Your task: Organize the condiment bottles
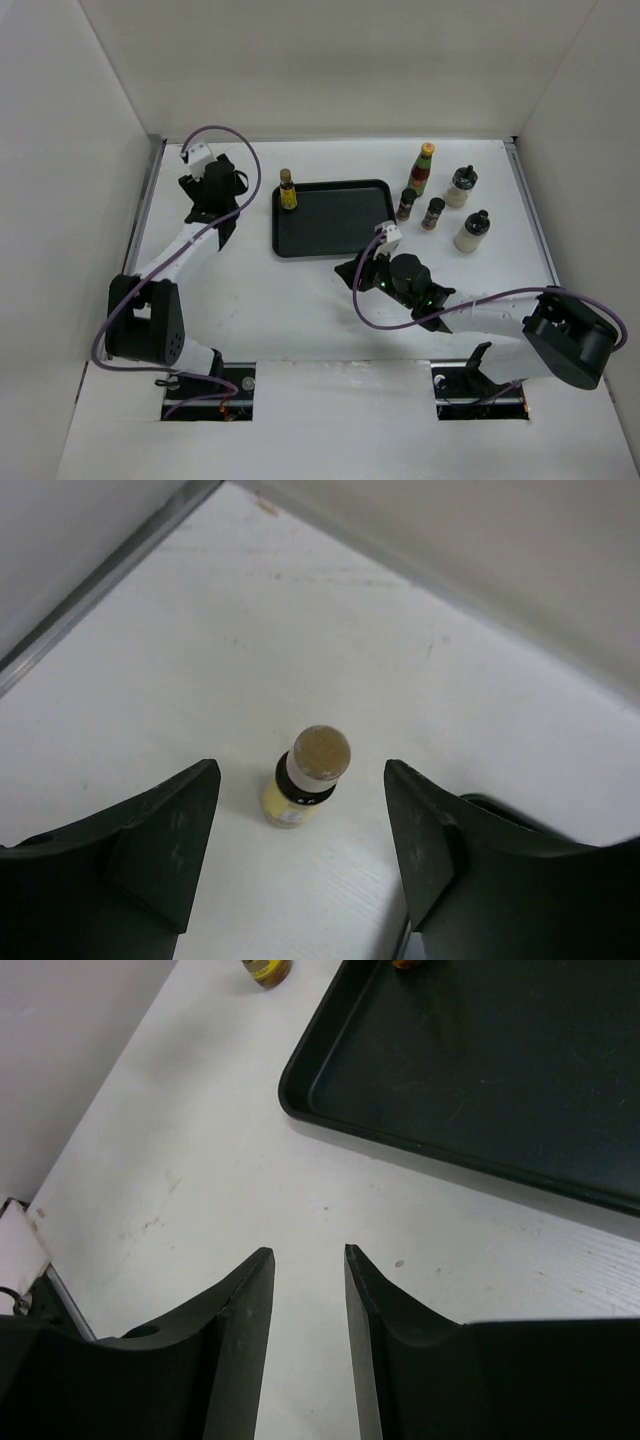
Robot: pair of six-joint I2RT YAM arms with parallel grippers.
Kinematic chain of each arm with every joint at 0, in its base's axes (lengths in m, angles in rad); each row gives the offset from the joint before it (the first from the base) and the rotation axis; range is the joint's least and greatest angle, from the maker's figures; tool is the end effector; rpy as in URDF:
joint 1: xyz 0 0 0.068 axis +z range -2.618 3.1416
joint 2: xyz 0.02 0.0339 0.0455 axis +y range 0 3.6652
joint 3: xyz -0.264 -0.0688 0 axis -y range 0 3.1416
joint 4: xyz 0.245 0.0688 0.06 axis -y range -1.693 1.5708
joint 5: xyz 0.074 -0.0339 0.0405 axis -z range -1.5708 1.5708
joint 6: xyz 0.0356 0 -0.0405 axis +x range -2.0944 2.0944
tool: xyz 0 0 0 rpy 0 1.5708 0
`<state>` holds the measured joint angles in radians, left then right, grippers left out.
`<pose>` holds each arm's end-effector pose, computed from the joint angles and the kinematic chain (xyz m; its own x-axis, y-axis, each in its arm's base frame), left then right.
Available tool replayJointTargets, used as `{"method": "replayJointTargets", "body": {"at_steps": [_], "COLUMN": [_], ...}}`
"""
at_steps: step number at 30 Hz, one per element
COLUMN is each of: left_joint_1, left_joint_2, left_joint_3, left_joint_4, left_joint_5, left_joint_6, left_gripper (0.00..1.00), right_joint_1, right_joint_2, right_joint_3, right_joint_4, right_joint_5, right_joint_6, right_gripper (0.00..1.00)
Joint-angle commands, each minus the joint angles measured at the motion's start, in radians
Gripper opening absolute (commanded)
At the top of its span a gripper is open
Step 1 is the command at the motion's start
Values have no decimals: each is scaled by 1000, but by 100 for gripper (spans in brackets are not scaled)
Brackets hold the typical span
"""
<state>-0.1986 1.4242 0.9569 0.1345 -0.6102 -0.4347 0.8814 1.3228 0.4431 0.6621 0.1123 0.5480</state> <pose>0.3224 -0.0441 0.2842 -0.1350 -0.3249 -0.9361 -0.4698 0.8528 -0.2282 0.1712 0.2015 0.1953 -0.4804 0.2311 -0.8460 -0.5235 0.6984 0.4880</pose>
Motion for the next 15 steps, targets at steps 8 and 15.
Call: {"method": "replayJointTargets", "body": {"at_steps": [8, 15], "left_joint_1": [49, 63], "left_joint_2": [203, 265], "left_joint_3": [180, 198], "left_joint_4": [-45, -39], "left_joint_5": [49, 49], "left_joint_6": [14, 17], "left_gripper": [60, 44], "right_joint_1": [-6, -12], "right_joint_2": [16, 26], "right_joint_3": [23, 20], "right_joint_4": [65, 67], "right_joint_5": [-51, -57], "right_joint_6": [13, 23], "right_gripper": [52, 52]}}
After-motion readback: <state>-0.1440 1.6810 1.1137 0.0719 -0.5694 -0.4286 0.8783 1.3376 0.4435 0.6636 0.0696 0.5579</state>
